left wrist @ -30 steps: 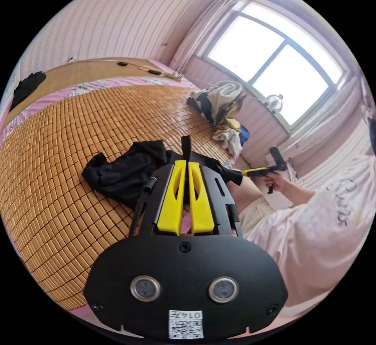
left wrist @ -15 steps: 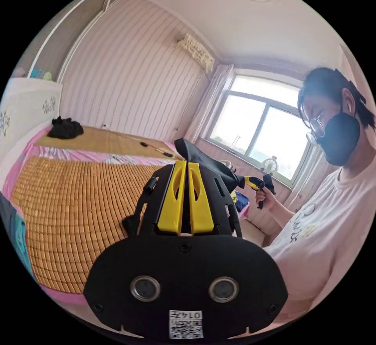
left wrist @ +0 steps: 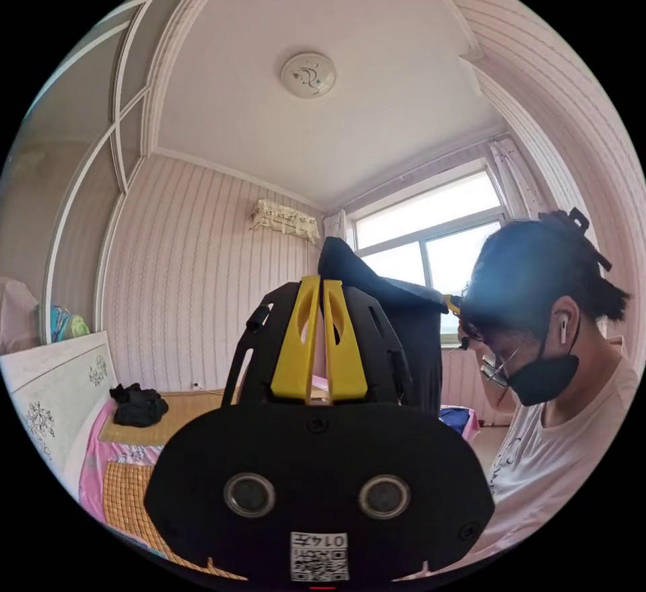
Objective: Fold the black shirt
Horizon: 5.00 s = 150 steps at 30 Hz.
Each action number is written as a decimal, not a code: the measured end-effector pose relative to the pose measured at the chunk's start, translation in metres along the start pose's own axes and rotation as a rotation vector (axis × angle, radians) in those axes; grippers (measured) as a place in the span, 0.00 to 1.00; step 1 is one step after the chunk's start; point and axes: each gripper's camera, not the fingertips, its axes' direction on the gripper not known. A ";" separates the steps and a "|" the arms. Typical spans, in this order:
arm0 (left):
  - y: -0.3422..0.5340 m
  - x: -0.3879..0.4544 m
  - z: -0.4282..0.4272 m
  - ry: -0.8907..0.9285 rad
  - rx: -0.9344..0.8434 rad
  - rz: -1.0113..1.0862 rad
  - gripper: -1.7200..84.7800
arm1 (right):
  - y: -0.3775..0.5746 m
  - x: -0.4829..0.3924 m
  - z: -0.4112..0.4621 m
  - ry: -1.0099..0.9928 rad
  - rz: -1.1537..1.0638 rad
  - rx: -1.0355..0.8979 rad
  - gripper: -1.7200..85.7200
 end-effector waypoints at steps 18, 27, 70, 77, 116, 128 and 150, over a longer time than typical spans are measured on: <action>-0.010 -0.071 0.138 -0.342 -0.137 -0.041 0.01 | -0.034 0.145 0.220 0.269 -0.017 0.016 0.02; 0.229 -0.089 0.153 -0.259 -0.766 -0.034 0.01 | 0.296 0.217 0.265 0.257 0.216 -0.538 0.02; 0.541 -0.194 0.306 -0.179 -1.653 -0.439 0.01 | 0.684 0.285 0.254 0.311 0.653 -1.312 0.02; 0.551 -0.193 0.315 -0.102 -1.722 -0.500 0.01 | 0.687 0.255 0.238 0.220 0.545 -1.432 0.02; 0.589 -0.220 0.902 0.252 -1.527 -0.287 0.08 | 0.549 0.492 0.194 0.830 0.700 -1.149 0.07; 0.636 -0.160 1.020 0.188 -1.628 -0.123 0.10 | 0.576 0.524 0.102 1.216 0.918 -1.127 0.12; 0.634 -0.111 1.084 0.204 -1.497 -0.150 0.06 | 0.502 0.460 0.068 1.212 0.851 -1.141 0.11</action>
